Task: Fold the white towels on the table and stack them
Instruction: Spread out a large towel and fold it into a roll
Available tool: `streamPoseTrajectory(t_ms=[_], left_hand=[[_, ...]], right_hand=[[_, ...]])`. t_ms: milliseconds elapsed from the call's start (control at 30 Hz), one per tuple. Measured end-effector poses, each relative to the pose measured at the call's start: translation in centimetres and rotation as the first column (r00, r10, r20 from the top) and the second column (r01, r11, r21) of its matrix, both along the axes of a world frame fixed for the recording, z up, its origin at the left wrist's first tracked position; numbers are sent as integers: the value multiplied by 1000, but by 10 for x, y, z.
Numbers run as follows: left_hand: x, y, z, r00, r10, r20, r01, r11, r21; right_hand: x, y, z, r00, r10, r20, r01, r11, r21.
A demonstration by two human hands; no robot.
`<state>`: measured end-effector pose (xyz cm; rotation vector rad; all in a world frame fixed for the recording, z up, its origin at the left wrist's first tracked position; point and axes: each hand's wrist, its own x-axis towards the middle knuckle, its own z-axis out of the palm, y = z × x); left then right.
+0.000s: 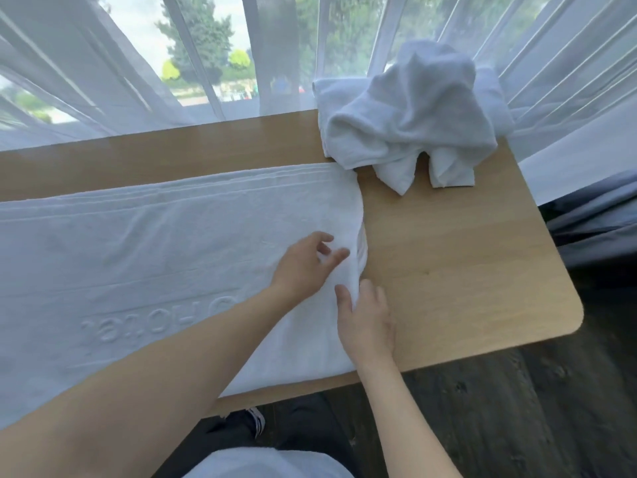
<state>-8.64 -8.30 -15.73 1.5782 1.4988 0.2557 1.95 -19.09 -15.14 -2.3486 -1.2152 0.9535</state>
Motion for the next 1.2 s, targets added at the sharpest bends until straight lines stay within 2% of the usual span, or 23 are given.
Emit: streamPoseTrajectory(t_ms=[100,233,333,467,533,667,767,933,1033,1200], left_hand=[[-2,11,10,995,79,61,-70,989,-134],[-12,26,26,995,99,-4,-99,986,-132],[-30,38,33,984,169,-57,-172,983,-57],[-70,47,41,961,199,-193,-195,980,42],[-95,50,42,940,252,-230,-240,967,82],[-162,50,48,871,484,-88,-470,871,142],[-217,46,50,830,557,24,-549,811,202],[-316,45,57,815,534,224,-575,793,202],[-381,51,60,817,505,278,-564,801,202],[-478,59,59,796,478,371,-559,815,150]], right_hand=[[-12,4,16,988,154,-31,-153,988,34],[-41,12,30,891,441,105,-447,893,43],[-67,18,36,811,565,153,-577,815,49],[-115,14,44,605,773,189,-790,612,26],[-138,12,48,559,813,165,-827,562,33],[-177,19,56,526,843,115,-849,527,23],[-216,24,62,431,896,104,-902,432,6],[-311,35,69,431,898,89,-902,425,77],[-374,41,69,518,856,10,-853,515,83],[-462,56,61,592,795,-131,-786,605,125]])
